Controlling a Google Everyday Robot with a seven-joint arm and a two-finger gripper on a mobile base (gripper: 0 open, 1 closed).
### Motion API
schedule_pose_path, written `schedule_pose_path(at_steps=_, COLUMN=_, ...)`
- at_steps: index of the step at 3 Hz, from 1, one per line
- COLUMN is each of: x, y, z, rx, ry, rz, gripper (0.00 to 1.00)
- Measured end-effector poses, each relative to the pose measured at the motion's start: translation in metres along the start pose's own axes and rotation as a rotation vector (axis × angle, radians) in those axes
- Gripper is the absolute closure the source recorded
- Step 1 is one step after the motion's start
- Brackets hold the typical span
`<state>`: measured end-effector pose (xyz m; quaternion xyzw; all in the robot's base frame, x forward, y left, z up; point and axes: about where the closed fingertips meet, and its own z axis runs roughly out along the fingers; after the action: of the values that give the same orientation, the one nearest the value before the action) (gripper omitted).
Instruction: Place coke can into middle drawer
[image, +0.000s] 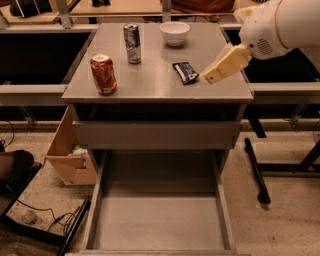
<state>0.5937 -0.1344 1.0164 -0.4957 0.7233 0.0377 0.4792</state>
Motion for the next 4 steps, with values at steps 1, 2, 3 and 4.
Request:
schedule_pose_path(at_steps=1, x=-0.004, y=-0.006, z=-0.001, rx=0.024, ry=-0.011, rz=-0.003, gripper=0.00)
schedule_pose_path(at_steps=2, x=-0.008, y=-0.003, z=0.011, rx=0.022, ry=-0.037, rz=-0.001, gripper=0.00)
schedule_pose_path(at_steps=3, x=-0.012, y=0.007, z=0.047, rx=0.011, ry=-0.103, rz=0.019, gripper=0.00)
schedule_pose_path(at_steps=4, x=-0.025, y=0.008, z=0.085, rx=0.016, ry=-0.168, rz=0.020, gripper=0.00)
